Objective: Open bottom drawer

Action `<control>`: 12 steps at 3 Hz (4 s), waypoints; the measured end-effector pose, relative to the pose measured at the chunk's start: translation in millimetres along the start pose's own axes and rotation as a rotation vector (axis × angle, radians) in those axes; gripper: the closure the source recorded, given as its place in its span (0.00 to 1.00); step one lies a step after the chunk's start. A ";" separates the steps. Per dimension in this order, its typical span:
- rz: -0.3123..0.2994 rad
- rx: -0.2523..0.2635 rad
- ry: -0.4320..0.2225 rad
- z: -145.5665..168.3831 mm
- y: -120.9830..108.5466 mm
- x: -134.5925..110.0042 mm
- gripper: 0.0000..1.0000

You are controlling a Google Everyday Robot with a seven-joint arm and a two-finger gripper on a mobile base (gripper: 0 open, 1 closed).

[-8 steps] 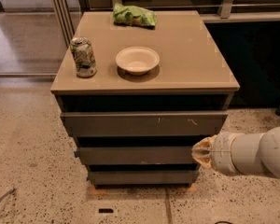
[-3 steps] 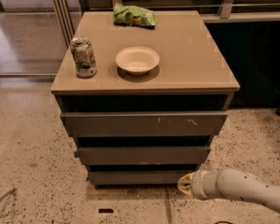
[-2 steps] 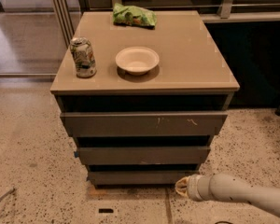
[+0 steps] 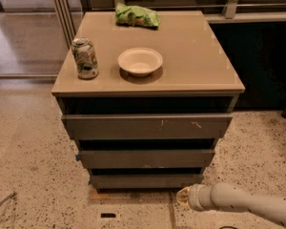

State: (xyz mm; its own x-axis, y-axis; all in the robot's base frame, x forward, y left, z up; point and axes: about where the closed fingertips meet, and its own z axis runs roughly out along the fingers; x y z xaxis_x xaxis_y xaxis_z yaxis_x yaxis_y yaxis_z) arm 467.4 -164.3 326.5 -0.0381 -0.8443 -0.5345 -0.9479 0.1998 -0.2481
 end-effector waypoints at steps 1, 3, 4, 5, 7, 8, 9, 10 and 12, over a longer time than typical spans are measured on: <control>0.007 0.008 -0.006 10.4 2.2 7.1 0.40; 0.021 0.003 -0.029 48.9 0.7 25.4 0.00; 0.022 -0.015 -0.047 69.3 -5.6 30.3 0.00; 0.024 -0.047 -0.048 95.1 -19.0 33.6 0.00; 0.015 -0.089 -0.018 122.8 -39.1 36.3 0.00; 0.007 -0.111 0.017 135.3 -48.1 38.7 0.00; 0.011 -0.138 0.057 150.1 -53.8 45.2 0.00; 0.011 -0.138 0.057 150.1 -53.8 45.1 0.00; 0.023 -0.212 0.096 158.9 -49.4 43.4 0.00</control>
Offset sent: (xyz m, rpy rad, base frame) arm 0.0109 -0.0032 -0.0518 0.0288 -0.0066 -0.0292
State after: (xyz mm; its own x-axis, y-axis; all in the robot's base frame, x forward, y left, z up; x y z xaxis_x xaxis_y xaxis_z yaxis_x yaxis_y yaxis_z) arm 562.8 -131.9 187.2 -0.0804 -0.8862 -0.4563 -0.9913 0.1191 -0.0566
